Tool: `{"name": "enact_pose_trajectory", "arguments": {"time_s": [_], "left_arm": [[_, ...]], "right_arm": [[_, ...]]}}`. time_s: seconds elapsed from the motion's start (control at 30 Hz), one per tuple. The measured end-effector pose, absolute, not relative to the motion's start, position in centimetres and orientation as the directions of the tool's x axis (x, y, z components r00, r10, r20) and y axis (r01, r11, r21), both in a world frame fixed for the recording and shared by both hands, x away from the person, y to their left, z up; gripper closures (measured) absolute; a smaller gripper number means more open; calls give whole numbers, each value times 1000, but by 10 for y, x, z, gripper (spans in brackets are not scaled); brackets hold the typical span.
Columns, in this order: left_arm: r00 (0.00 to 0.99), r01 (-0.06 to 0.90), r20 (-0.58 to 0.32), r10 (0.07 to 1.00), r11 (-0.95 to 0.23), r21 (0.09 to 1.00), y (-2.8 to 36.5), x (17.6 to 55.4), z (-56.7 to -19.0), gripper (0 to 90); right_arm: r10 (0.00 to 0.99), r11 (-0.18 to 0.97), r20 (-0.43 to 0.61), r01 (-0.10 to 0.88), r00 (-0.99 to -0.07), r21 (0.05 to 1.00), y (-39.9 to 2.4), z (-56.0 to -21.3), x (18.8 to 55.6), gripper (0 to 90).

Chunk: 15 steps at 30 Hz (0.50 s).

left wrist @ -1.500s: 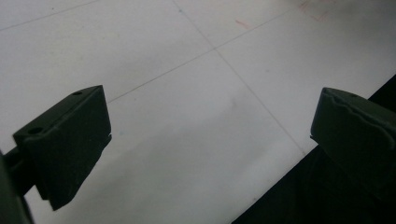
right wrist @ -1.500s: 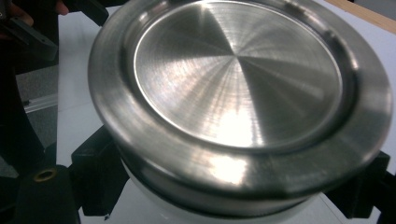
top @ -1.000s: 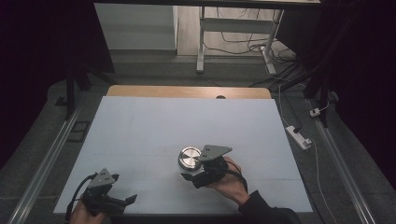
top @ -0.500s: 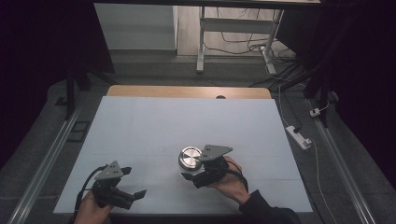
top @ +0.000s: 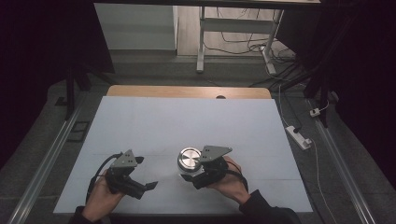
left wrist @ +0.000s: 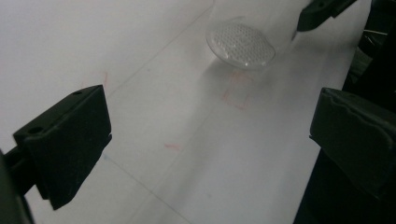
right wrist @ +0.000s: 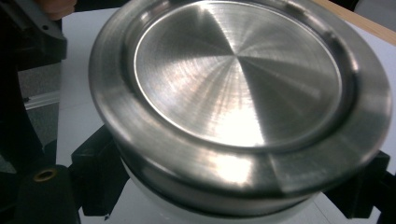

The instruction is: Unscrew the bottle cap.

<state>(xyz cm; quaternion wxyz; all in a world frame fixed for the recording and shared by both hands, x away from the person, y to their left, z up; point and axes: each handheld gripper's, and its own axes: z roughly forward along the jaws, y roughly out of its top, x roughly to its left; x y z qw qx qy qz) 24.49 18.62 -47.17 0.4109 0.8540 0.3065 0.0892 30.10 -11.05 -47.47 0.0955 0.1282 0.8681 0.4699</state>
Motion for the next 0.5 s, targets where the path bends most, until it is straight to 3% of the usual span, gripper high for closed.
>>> {"name": "enact_pose_trajectory", "arguments": {"time_s": [0.5], "left_arm": [[894,303,-33,446,-550,778,158,283,-447,0]], "right_arm": [[262,543,-57,98,-963,834,-109,-474,299,146]]}}
